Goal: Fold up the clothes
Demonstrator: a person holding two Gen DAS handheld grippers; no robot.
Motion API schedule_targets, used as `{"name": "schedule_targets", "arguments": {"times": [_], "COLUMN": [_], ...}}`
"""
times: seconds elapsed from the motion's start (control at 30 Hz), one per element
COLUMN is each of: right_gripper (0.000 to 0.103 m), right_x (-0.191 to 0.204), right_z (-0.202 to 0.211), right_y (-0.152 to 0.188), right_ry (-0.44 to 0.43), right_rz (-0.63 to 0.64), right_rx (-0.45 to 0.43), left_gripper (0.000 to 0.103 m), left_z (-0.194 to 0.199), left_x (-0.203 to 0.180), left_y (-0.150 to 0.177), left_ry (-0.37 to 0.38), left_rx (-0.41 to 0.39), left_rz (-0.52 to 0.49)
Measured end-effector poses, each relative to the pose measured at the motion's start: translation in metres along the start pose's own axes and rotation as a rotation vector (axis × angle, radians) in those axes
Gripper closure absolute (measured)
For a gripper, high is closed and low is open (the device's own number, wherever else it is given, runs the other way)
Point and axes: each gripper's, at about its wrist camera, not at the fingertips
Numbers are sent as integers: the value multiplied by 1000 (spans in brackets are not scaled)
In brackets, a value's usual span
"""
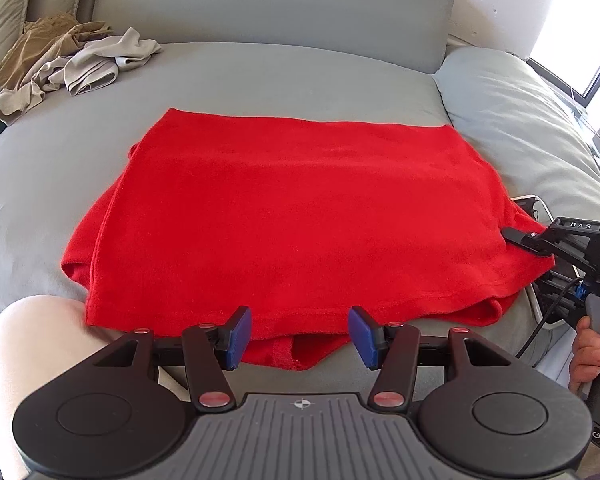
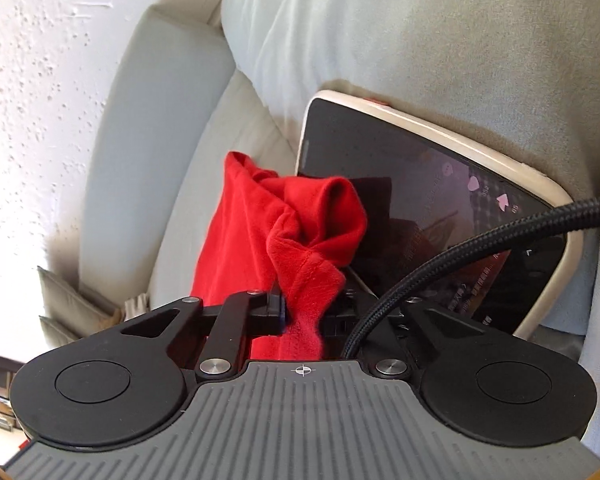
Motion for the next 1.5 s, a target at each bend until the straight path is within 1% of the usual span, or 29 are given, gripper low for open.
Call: {"name": "schedule_targets", "arguments": {"times": [0.03, 0.13, 0.23, 0.37, 0.47, 0.57, 0.63, 0.7, 0.83, 0.87, 0.97, 1.03, 1.07, 1.3, 1.4, 1.43, 1.5], "right_gripper": [88, 90, 91, 91, 92, 92, 92, 92, 93, 93, 93, 93, 93, 94, 94, 94, 94], "right_x": [3, 17, 46, 88, 119, 162, 193, 224, 268, 272, 272, 266, 265, 271, 280, 284, 289], "right_z": [1, 10, 17, 18, 17, 7, -2, -14, -48, -58, -90, -113, -116, -97, -85, -81, -76], "right_y": [-1, 0, 7, 16, 27, 48, 68, 96, 175, 194, 245, 265, 267, 242, 215, 209, 206], "right_ry": [11, 64, 185, 327, 408, 470, 492, 489, 446, 442, 455, 498, 505, 452, 391, 376, 353], "right_rz": [6, 62, 186, 316, 434, 608, 735, 872, 1210, 1286, 1478, 1548, 1548, 1371, 1245, 1227, 1231], "right_rx": [3, -5, -36, -66, -59, -69, -77, -85, -64, -41, 73, 156, 172, 146, 133, 124, 110], "left_gripper": [50, 50, 50, 50, 50, 50, 50, 50, 50, 50, 50, 50, 50, 50, 50, 50, 50], "left_z": [1, 4, 5, 12, 26, 46, 59, 68, 77, 77, 72, 68, 67, 59, 60, 60, 60], "left_x": [2, 9, 17, 34, 56, 87, 110, 131, 165, 173, 189, 195, 196, 200, 199, 199, 199], "left_y": [0, 1, 1, -1, -4, -7, -7, -4, 5, 8, 13, 16, 17, 17, 17, 16, 17], "left_ry": [2, 12, 21, 50, 69, 73, 63, 45, 9, 6, 17, 30, 35, 72, 74, 75, 75], "left_rx": [-5, -17, -21, -34, -74, -131, -167, -196, -225, -225, -202, -191, -188, -176, -179, -180, -180], "left_rz": [5, 25, 51, 96, 150, 229, 290, 346, 440, 462, 515, 533, 535, 545, 537, 535, 532]}}
Point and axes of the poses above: each gripper's, at about its wrist camera, not at the fingertips, and z roughly against the way its jaws point, x to its left, y to its underside, and after that the axes turned 15 degrees about x, right-handed
